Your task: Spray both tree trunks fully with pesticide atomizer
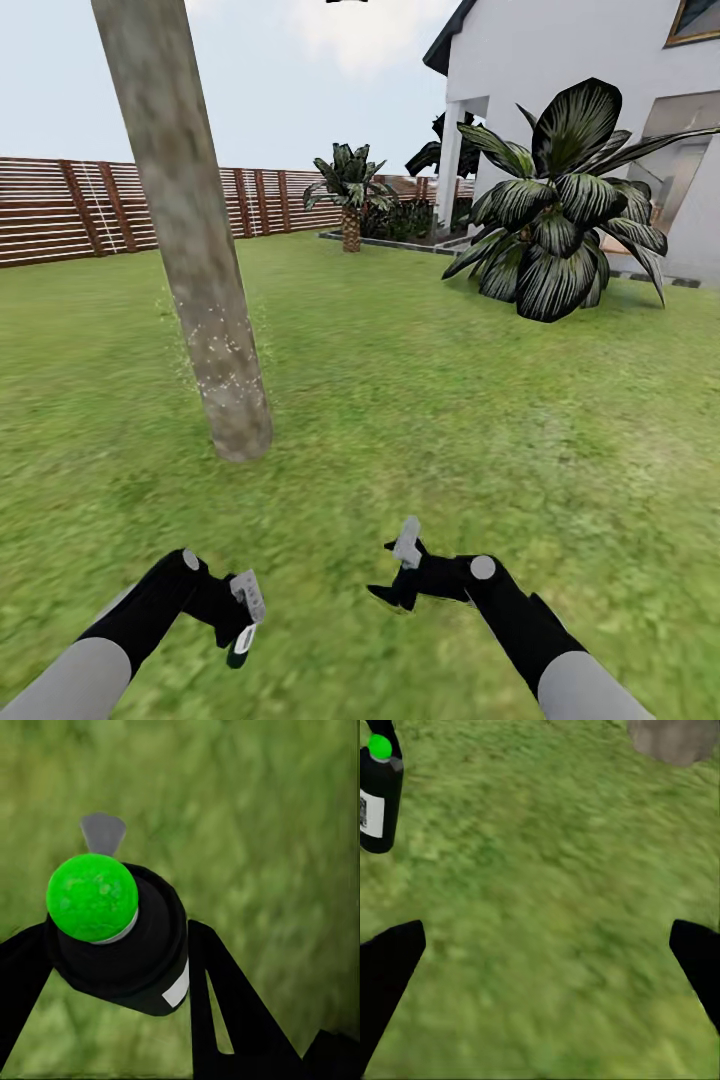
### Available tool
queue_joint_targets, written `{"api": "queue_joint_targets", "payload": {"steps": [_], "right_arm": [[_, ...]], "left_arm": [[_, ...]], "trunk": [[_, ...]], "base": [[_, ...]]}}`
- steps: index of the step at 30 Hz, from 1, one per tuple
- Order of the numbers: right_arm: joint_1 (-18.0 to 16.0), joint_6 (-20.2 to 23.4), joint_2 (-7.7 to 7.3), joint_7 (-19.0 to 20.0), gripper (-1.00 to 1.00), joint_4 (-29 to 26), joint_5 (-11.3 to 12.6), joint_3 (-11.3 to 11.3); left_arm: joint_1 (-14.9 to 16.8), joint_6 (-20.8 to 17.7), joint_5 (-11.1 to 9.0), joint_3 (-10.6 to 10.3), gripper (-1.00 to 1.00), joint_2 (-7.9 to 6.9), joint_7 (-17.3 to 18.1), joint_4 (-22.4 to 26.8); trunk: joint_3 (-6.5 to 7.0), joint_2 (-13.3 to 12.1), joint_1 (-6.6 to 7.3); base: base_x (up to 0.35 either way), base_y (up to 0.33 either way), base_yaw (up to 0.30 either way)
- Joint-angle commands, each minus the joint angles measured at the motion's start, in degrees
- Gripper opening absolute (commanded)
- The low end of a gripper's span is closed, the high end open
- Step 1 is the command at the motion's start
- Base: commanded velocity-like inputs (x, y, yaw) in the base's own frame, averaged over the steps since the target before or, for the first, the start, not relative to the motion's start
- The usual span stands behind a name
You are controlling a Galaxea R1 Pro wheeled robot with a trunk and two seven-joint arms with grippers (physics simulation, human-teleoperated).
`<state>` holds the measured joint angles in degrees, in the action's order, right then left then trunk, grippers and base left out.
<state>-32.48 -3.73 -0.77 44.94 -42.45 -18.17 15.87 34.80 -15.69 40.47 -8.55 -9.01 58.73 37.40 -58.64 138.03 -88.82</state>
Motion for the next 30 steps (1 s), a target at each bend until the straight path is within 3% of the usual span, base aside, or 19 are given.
{"api": "queue_joint_targets", "payload": {"steps": [1,4,9,16,21,25,30], "right_arm": [[-0.6,0.4,0.58,1.3,-1.0,-0.1,-0.1,0.3],[-2.0,0.8,1.14,8.0,-1.0,-0.2,-0.1,0.5],[-2.9,0.8,1.29,11.9,-1.0,-0.2,-0.2,0.6],[-3.0,0.8,1.3,13.8,-1.0,-0.3,-0.2,0.6],[-3.7,1.2,1.3,13.9,-1.0,-1.2,-0.6,0.7],[-8.1,10.1,1.36,18.7,-1.0,-2.5,-6.5,0.7],[-9.1,12.6,1.36,20.1,-1.0,-4.6,-7.7,0.6]], "left_arm": [[0.0,-0.2,0.7,0.0,-1.0,0.08,0.6,0.0],[0.1,-0.5,1.3,0.0,-1.0,0.63,1.2,0.6],[0.6,-0.6,3.2,-0.1,-1.0,3.56,1.4,0.6],[2.3,-0.3,3.2,-0.1,-1.0,8.22,3.5,0.6],[2.9,0.4,3.1,0.0,-1.0,8.61,7.6,0.7],[3.0,0.4,3.0,0.0,-1.0,8.9,7.9,0.7],[3.0,0.4,3.1,0.0,-1.0,8.85,8.0,0.8]], "trunk": [[0.0,0.0,0.0],[0.0,0.0,0.0],[0.0,0.0,0.0],[0.0,0.0,0.0],[0.0,0.0,0.0],[0.0,0.0,0.0],[0.0,0.0,0.0]], "base": [[0.0,0.0,0.0],[0.0,0.0,0.0],[0.0,0.0,0.0],[0.0,0.0,0.0],[0.0,0.0,0.0],[0.0,0.0,0.0],[0.0,0.0,0.0]]}}
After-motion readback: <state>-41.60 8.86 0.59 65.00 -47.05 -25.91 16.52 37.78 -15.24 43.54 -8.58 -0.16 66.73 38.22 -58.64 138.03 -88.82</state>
